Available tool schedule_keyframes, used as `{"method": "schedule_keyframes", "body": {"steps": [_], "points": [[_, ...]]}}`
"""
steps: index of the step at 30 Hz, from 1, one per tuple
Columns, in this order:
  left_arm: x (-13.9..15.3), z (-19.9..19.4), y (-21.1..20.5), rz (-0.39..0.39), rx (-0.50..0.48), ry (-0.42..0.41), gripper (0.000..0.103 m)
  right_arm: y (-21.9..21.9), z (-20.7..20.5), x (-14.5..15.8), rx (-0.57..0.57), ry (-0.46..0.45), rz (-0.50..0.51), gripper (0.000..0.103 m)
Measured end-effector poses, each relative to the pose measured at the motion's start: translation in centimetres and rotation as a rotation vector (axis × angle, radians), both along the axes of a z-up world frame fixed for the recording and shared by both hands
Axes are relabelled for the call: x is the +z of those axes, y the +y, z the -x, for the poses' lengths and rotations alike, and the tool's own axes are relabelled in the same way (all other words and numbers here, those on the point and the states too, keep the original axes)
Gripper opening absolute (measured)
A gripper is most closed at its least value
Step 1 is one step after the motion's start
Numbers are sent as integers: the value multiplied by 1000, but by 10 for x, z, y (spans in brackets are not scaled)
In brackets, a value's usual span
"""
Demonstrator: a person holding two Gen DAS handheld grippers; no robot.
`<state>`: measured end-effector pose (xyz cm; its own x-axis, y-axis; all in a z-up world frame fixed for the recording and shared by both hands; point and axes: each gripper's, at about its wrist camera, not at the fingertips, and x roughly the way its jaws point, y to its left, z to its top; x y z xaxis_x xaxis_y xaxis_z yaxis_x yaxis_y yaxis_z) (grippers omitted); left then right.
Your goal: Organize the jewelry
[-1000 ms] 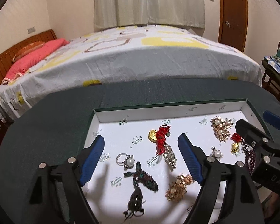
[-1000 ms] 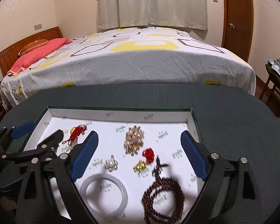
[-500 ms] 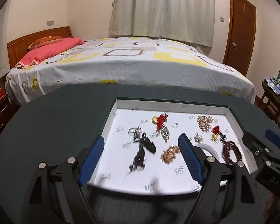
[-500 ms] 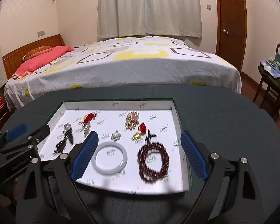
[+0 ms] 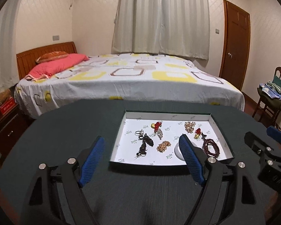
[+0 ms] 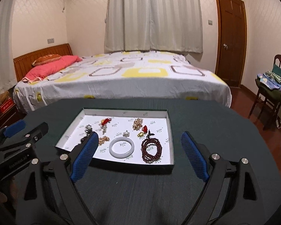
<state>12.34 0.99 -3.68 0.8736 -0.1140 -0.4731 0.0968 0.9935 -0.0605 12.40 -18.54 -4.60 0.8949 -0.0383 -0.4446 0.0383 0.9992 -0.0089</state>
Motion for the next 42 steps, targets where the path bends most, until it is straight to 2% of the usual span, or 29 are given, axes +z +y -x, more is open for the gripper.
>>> {"method": "schedule_keyframes", "body": {"steps": [5, 11, 16, 42], "points": [[15, 40, 15, -36, 19, -26, 80, -3, 38, 19, 7, -34, 5, 88], [30, 76, 35, -23, 41, -45, 82, -5, 79, 34, 16, -58, 10, 88], [35, 87, 41, 18, 48, -60, 82, -9, 99, 44, 20, -97, 0, 90], [30, 91, 40, -13, 54, -56, 82, -10, 96, 37, 12, -90, 1, 90]]}}
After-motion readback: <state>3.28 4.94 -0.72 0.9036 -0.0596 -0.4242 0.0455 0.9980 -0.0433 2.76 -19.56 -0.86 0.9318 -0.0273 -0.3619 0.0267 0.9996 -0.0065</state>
